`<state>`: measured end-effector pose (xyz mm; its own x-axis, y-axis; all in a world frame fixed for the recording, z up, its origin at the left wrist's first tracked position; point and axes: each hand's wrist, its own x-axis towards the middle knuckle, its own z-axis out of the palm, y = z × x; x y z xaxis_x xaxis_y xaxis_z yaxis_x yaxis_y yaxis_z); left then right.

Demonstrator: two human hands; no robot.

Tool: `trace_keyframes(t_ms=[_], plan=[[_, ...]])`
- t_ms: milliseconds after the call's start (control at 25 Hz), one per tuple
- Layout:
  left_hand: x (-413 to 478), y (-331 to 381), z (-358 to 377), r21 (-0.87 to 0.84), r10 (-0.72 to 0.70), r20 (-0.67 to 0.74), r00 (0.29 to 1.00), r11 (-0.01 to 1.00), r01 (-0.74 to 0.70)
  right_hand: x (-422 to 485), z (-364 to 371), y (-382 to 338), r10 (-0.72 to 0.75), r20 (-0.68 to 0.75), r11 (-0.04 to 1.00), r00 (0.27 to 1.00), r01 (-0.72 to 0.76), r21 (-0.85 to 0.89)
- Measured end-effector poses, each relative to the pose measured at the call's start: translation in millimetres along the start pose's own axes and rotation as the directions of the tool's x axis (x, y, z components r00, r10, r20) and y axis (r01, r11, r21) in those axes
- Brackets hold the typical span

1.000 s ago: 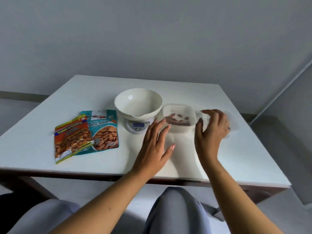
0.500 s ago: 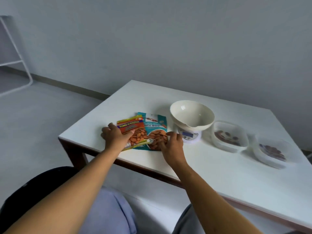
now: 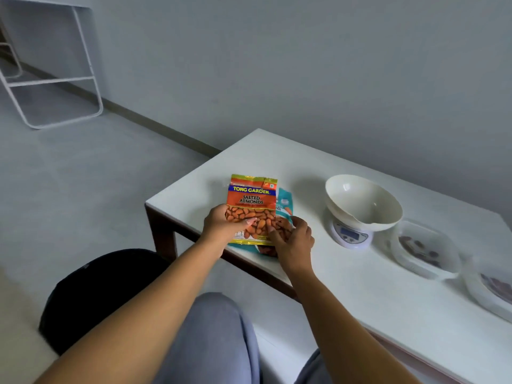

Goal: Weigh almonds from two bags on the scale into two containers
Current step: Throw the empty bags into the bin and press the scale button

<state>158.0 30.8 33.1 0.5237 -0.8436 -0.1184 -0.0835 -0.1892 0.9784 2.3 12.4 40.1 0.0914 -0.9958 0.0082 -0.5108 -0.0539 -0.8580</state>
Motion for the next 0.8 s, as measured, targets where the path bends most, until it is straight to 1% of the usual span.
trace_keyframes(t_ms=[40,80,120,160,200,280,360,400,480,560,600,680,800], plan=[[-9,-2,-13,-0.092,-0.005,-0.008,1.0,0.996,0.004,-6,7,-7,-0.013,0.037,0.993,0.999,0.009,0.118],[-19,-4,-29,-0.177,0.0,-0.023,1.0,0.984,-0.004,-14,16,-18,-0.017,0.099,0.961,0.995,-0.011,0.275],[-27,-6,-46,-0.255,0.015,-0.042,0.999,0.967,-0.025,-22,24,-28,-0.026,0.159,0.92,0.987,-0.038,0.389],[-37,-10,-67,-0.305,0.015,-0.08,0.997,0.951,-0.039,-31,36,-38,-0.038,0.204,0.896,0.978,-0.057,0.441],[-47,-14,-87,-0.332,0.006,-0.123,0.992,0.942,-0.047,-38,49,-47,-0.046,0.242,0.898,0.969,-0.067,0.436],[-72,-32,-133,-0.331,-0.054,-0.209,0.976,0.944,-0.018,-61,85,-65,-0.062,0.331,0.917,0.942,-0.077,0.391],[-95,-61,-164,-0.344,-0.126,-0.252,0.959,0.938,0.033,-83,115,-67,-0.081,0.369,0.937,0.926,-0.056,0.346],[-108,-80,-178,-0.345,-0.169,-0.274,0.947,0.936,0.068,-97,134,-64,-0.063,0.407,0.953,0.911,-0.065,0.294],[-129,-118,-194,-0.356,-0.261,-0.273,0.926,0.922,0.155,-121,157,-51,0.025,0.494,0.982,0.869,-0.113,0.149],[-143,-148,-202,-0.328,-0.314,-0.294,0.903,0.92,0.213,-135,171,-41,0.109,0.553,0.99,0.826,-0.142,0.016],[-147,-158,-204,-0.311,-0.325,-0.316,0.891,0.923,0.227,-138,175,-40,0.115,0.569,0.993,0.814,-0.115,-0.035],[-148,-168,-205,-0.272,-0.307,-0.366,0.879,0.938,0.214,-138,180,-42,0.074,0.585,0.996,0.807,-0.031,-0.082],[-134,-173,-209,-0.143,-0.183,-0.437,0.88,0.981,0.133,-136,186,-42,-0.018,0.594,0.997,0.804,0.057,-0.047]])
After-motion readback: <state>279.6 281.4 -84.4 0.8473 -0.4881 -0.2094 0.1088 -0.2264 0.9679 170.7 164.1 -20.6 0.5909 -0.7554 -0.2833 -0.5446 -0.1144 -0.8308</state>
